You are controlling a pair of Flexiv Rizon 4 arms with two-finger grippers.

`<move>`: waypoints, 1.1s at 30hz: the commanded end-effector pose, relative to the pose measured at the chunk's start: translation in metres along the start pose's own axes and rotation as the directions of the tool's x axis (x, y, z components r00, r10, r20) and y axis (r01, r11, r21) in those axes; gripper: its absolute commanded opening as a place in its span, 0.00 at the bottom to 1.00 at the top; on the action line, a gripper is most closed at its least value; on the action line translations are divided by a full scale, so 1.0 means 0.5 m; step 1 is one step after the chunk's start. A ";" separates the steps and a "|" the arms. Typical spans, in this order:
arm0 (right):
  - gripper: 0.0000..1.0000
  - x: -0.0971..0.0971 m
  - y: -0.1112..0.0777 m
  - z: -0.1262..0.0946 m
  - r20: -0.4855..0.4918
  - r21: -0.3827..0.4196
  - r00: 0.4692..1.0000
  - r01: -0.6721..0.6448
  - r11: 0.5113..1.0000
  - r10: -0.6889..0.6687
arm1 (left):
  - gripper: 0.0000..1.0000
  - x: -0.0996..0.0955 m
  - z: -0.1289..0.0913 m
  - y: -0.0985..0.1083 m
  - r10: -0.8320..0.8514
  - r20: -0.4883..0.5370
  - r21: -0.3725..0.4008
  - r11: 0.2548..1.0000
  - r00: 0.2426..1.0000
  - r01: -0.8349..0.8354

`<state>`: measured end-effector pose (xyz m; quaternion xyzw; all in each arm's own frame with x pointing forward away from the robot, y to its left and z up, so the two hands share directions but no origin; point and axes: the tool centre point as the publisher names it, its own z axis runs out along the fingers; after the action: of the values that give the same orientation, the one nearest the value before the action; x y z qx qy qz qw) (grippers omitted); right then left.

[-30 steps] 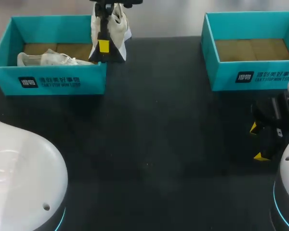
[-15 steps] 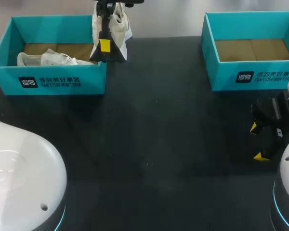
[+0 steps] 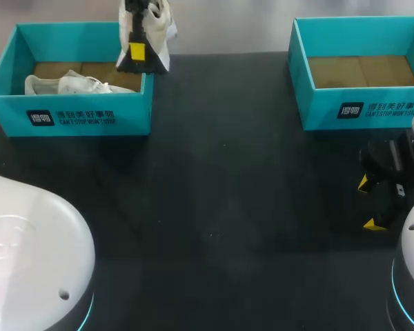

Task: Take the shoe out of the shoebox, open the shoe tongue, remove and reinsert the insole, then place the shoe into the shoebox

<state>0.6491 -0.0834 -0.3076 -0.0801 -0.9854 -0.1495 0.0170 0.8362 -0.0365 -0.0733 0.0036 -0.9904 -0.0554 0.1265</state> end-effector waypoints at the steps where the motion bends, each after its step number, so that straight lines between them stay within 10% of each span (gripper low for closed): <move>1: 1.00 0.002 0.000 0.001 0.003 0.001 1.000 0.000 1.000 0.000 | 0.00 -0.039 -0.023 0.052 0.007 0.012 -0.008 1.000 1.000 -0.007; 11: 1.00 0.002 0.000 0.001 0.003 0.001 1.000 0.000 1.000 0.000 | 0.00 -0.181 -0.068 0.168 0.027 0.002 0.061 0.998 1.000 -0.027; 26: 1.00 0.002 0.000 0.001 0.003 0.001 1.000 0.000 1.000 0.000 | 0.00 -0.189 -0.064 0.174 0.063 -0.001 0.086 0.994 0.998 -0.063; 33: 1.00 0.002 0.000 0.001 0.003 0.001 1.000 0.000 1.000 0.000 | 0.00 -0.360 -0.036 0.289 0.044 -0.030 0.054 0.998 0.999 -0.042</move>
<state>0.6490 -0.0833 -0.3076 -0.0800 -0.9854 -0.1495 0.0170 0.9742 0.0890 -0.0796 -0.0153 -0.9927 -0.0338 0.1145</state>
